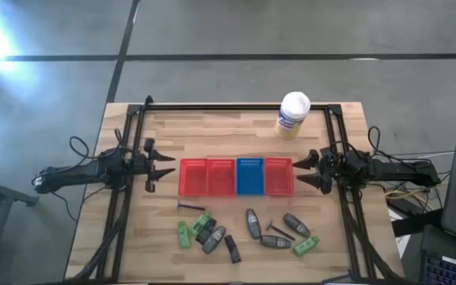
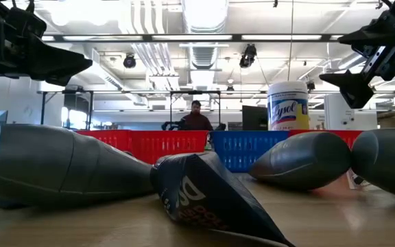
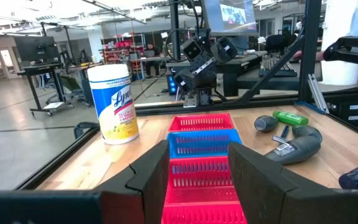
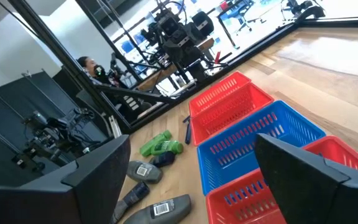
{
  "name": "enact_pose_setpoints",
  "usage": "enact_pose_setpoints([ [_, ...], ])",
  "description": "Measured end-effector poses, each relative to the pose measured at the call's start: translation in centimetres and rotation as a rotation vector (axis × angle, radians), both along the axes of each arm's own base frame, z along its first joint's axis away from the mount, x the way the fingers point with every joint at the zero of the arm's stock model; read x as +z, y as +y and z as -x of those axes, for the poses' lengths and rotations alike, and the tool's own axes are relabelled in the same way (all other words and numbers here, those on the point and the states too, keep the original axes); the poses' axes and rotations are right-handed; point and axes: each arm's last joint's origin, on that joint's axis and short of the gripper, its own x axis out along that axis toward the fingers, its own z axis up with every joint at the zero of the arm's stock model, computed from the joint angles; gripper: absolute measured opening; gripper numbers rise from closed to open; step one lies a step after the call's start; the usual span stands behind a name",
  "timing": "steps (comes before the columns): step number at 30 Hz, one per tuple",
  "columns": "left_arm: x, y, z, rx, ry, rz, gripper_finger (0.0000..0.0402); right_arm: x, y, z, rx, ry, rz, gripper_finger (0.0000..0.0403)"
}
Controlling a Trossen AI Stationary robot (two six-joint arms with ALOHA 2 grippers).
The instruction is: Pick & Place Travel size toiletries
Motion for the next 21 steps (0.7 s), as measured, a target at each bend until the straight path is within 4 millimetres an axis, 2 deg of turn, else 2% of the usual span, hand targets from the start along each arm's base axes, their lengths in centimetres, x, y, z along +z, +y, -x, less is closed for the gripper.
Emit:
enact_pose_setpoints([
  [21, 0.0, 0.0, 0.0, 0.0, 0.0, 0.0, 0.017, 0.0, 0.0, 0.0, 0.0, 0.0, 0.0, 0.0276],
])
